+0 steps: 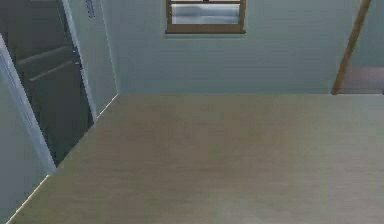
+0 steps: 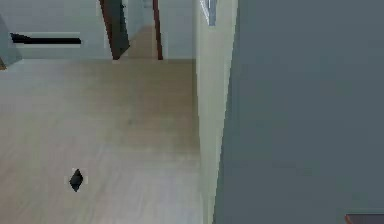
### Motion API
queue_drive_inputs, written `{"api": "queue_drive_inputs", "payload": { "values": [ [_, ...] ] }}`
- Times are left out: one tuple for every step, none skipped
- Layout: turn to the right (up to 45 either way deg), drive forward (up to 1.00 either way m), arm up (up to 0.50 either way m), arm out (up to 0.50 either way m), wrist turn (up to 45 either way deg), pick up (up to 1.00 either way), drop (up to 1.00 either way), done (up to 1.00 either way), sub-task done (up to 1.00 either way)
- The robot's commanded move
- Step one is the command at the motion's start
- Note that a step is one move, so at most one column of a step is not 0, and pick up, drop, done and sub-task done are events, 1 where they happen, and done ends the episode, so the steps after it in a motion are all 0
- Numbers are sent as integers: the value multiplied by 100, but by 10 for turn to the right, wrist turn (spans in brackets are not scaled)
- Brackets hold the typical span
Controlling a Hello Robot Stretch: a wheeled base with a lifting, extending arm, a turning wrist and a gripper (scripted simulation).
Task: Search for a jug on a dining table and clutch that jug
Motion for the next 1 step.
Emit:
{"api": "queue_drive_inputs", "payload": {
  "values": [
    [-240,0,0,0,0,0,0,0,0]
  ]
}}
